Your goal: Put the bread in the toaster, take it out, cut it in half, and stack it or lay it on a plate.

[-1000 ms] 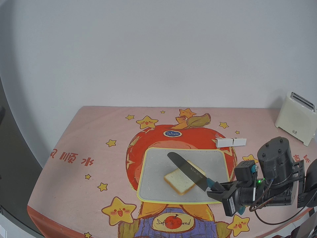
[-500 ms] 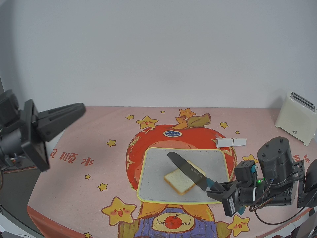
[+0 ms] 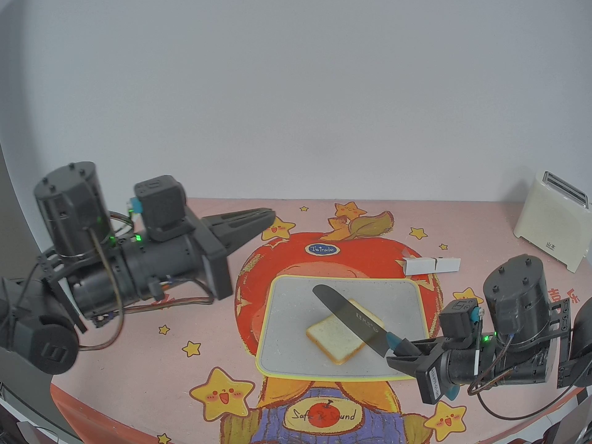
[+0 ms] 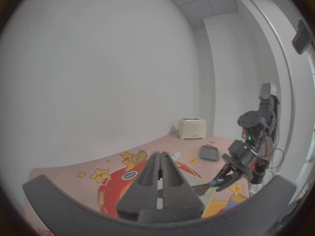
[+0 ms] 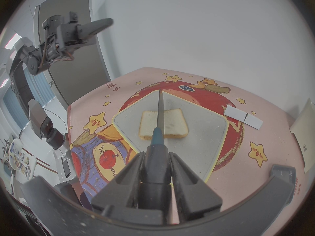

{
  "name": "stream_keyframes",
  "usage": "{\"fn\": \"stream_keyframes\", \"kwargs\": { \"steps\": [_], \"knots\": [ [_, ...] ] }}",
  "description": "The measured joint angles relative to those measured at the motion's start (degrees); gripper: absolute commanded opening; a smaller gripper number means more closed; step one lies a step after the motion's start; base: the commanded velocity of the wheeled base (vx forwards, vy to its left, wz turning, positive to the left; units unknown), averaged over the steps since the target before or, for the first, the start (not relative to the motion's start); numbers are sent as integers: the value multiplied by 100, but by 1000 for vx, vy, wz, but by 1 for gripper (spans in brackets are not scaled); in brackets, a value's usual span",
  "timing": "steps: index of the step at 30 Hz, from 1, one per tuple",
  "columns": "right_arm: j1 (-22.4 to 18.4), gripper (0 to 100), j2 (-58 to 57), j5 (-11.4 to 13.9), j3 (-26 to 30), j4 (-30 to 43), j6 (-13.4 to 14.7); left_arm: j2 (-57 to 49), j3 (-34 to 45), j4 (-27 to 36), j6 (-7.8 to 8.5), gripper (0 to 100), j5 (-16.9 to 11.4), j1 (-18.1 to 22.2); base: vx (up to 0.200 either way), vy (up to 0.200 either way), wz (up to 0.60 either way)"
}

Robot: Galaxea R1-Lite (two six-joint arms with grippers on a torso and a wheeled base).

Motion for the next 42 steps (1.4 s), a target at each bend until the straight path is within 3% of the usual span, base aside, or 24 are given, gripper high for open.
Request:
{"fn": "stream_keyframes", "kwargs": {
  "steps": [3, 9, 12, 16, 19, 42],
  "knots": [
    [4, 0, 0, 0, -5, 0, -2, 541, -166, -306, -208, 0, 180, -212, 0, 0, 0],
    [4, 0, -20, 0, 24, -5, 0, 1261, -402, -720, -518, 0, 271, -371, 0, 0, 0],
    [4, 0, -33, 2, 68, -2, -2, 1499, -444, -1037, -674, 0, 224, -445, 0, 0, 0],
    [4, 0, -44, 0, 94, 0, -2, 1701, -417, -1143, -758, 0, -26, -491, 0, 0, 0],
    [4, 0, -46, 0, 99, -2, -2, 1833, -378, -1209, -841, 0, -13, -511, 0, 0, 0],
    [39, 0, -33, -2, 99, -9, 0, 2165, -130, -1290, -847, 0, 172, -739, 0, 0, 0]
  ]
}}
